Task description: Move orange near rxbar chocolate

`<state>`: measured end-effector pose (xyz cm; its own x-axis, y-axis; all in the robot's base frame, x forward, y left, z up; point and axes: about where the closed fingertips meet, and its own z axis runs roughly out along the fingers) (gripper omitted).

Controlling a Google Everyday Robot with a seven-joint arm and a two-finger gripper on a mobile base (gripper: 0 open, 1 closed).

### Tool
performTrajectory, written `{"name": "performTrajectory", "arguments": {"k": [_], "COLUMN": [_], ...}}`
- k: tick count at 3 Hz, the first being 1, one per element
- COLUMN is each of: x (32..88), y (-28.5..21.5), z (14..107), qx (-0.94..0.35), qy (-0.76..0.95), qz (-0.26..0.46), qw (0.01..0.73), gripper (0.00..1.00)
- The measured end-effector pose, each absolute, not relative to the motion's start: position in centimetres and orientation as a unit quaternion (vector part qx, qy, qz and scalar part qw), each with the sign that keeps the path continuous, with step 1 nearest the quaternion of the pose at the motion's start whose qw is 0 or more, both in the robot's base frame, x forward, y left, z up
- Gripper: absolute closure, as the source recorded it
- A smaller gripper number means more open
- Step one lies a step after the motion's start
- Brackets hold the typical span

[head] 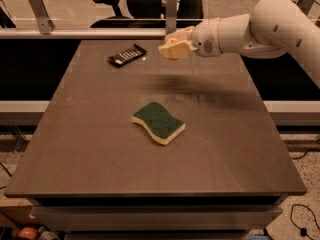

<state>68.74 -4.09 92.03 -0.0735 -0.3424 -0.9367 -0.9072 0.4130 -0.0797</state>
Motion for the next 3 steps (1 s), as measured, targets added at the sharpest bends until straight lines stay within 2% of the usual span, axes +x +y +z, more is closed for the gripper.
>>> {"name": "performTrajectory", "arguments": {"k": [3], "x": [71.4], "y": [-1.5], "z": [91.3], "qx": [-0.456], "qy": [0.677], "qz": [0.293], "qw": [0.498], "gripper": [1.0]}}
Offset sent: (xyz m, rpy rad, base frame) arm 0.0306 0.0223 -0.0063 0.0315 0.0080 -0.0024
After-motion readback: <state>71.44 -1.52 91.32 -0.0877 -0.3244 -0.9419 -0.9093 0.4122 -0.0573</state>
